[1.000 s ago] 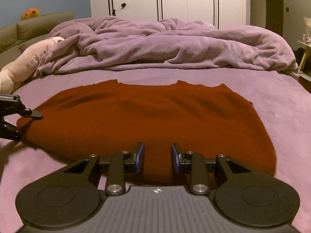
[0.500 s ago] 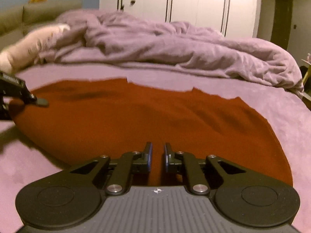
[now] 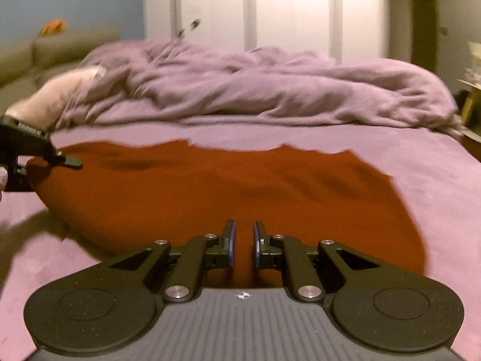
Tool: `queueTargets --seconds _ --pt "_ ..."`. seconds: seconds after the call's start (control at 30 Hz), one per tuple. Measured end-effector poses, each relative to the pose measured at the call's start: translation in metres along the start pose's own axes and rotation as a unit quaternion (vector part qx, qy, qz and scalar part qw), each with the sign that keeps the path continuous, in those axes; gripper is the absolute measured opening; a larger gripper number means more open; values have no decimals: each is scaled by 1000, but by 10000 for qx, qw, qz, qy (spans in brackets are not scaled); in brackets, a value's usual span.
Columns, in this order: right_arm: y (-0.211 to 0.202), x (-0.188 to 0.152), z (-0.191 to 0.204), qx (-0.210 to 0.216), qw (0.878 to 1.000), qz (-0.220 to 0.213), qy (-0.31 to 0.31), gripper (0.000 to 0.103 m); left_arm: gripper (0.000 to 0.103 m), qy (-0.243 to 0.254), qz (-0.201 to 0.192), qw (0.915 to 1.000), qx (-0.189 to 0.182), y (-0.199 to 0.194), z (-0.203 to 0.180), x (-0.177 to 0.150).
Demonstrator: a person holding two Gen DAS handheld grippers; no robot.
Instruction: Fold small clothes
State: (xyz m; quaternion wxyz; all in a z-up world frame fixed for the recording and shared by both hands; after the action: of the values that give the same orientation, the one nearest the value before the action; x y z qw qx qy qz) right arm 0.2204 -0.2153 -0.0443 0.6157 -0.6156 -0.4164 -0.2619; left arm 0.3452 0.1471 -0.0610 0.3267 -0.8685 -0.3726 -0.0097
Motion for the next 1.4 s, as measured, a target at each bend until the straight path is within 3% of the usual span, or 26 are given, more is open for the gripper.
queueTargets --seconds 0.17,0.27,0.37,0.43,0.47,0.5,0.53,0.6,0.63,0.73,0.8,0.83,0.9,0.97,1.03,1.1,1.23,1.3,1.4 --pt "-29 -15 -43 -466 9966 -97 667 11 22 798 0 9959 -415 10 -77 -24" --pt "-38 -19 -61 -700 9934 -168 893 11 22 1425 256 9868 -727 35 -129 -65" --pt "-41 -22 -72 -781 9910 -197 1065 11 23 1896 520 9783 -653 71 -158 -113" --pt "-41 -23 -76 -808 9902 -182 1121 12 28 2220 733 9715 -397 98 -163 -146" --pt "-41 -25 -78 -791 9904 -151 1128 12 39 2428 858 9662 -155 111 -161 -163" --pt "-42 -27 -78 -784 9904 -114 1134 12 41 2525 936 9631 -6 117 -157 -175" --pt "-42 -28 -79 -773 9906 -78 1125 12 42 2610 984 9603 -36 117 -156 -183" --pt "-41 -30 -81 -740 9915 -14 1069 13 57 2850 867 9543 -219 101 -154 -191" --pt "-41 -32 -83 -741 9915 29 1065 13 59 2906 773 9533 -281 89 -154 -190" --pt "-37 -35 -88 -675 9908 116 1168 13 70 2733 548 9588 -548 49 -148 -178" --pt "-33 -30 -89 -588 9901 104 1269 13 76 2632 239 9630 -520 26 -141 -165" --pt "-31 -26 -88 -499 9900 70 1318 13 76 2614 31 9645 -382 18 -136 -157" --pt "-24 -15 -82 -202 9903 30 1372 25 78 2563 -326 9660 72 13 -120 -140" --pt "-13 -5 -74 120 9892 42 1462 35 78 2337 -424 9699 527 18 -102 -127" --pt "3 5 -68 458 9860 131 1600 38 77 2210 -328 9721 717 28 -88 -120" --pt "19 10 -67 502 9834 270 1722 39 76 2151 -30 9725 896 46 -77 -122" --pt "44 10 -76 726 9688 570 2300 44 76 2013 205 9758 834 57 -70 -125" --pt "56 9 -82 913 9597 703 2562 56 76 2119 218 9738 795 55 -70 -128" --pt "77 10 -84 1128 9523 900 2688 58 76 1973 267 9772 744 54 -65 -128"
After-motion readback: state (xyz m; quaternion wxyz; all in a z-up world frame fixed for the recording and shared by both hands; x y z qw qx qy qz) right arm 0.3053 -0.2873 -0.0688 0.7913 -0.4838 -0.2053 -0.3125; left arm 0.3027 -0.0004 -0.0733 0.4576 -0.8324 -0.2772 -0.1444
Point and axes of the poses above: each gripper's, at about its wrist camera, not at the fingertips, and y roughly the way its jaws point, z to its left, x to its top, the point moved 4 cm from there along y, roughly the way its jaws point, and after that the axes turned 11 degrees about -y, right-handed, at the moved point
